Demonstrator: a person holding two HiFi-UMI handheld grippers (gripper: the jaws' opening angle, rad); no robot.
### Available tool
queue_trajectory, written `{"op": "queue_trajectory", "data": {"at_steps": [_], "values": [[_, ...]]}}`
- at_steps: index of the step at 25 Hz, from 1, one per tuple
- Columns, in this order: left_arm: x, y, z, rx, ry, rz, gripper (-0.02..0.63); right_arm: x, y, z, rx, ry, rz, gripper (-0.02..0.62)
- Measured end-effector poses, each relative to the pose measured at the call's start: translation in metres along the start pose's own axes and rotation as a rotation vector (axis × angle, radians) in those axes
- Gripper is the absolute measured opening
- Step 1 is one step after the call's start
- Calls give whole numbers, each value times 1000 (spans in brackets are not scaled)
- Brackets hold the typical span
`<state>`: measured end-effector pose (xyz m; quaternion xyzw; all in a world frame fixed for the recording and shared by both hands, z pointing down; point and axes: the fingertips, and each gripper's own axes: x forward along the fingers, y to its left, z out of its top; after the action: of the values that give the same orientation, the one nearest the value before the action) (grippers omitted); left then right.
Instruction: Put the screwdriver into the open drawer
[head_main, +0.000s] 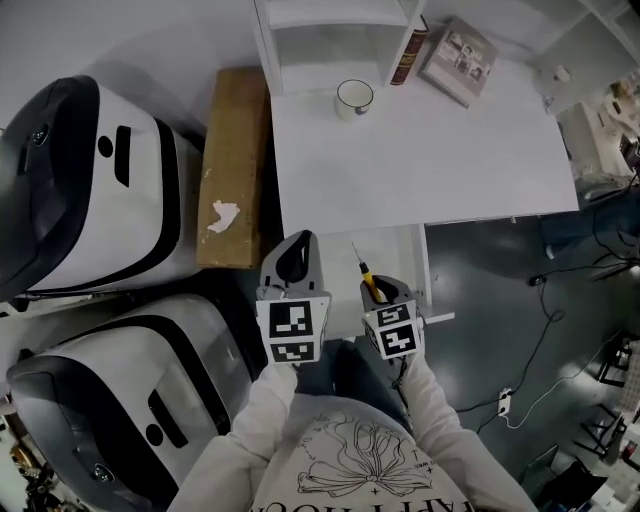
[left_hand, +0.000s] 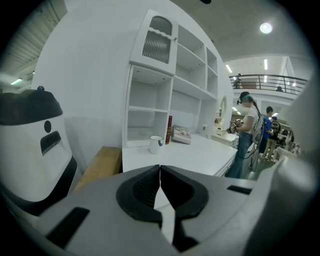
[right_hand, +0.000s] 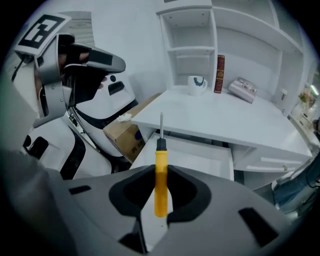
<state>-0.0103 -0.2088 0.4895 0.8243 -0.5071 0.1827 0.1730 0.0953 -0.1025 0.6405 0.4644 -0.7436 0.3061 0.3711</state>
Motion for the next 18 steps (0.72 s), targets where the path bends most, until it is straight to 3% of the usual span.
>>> {"op": "queue_trajectory", "data": {"at_steps": [18], "values": [[45,31,-28,-35,62,11,6,99,-14,-48,17,255,70,71]]}}
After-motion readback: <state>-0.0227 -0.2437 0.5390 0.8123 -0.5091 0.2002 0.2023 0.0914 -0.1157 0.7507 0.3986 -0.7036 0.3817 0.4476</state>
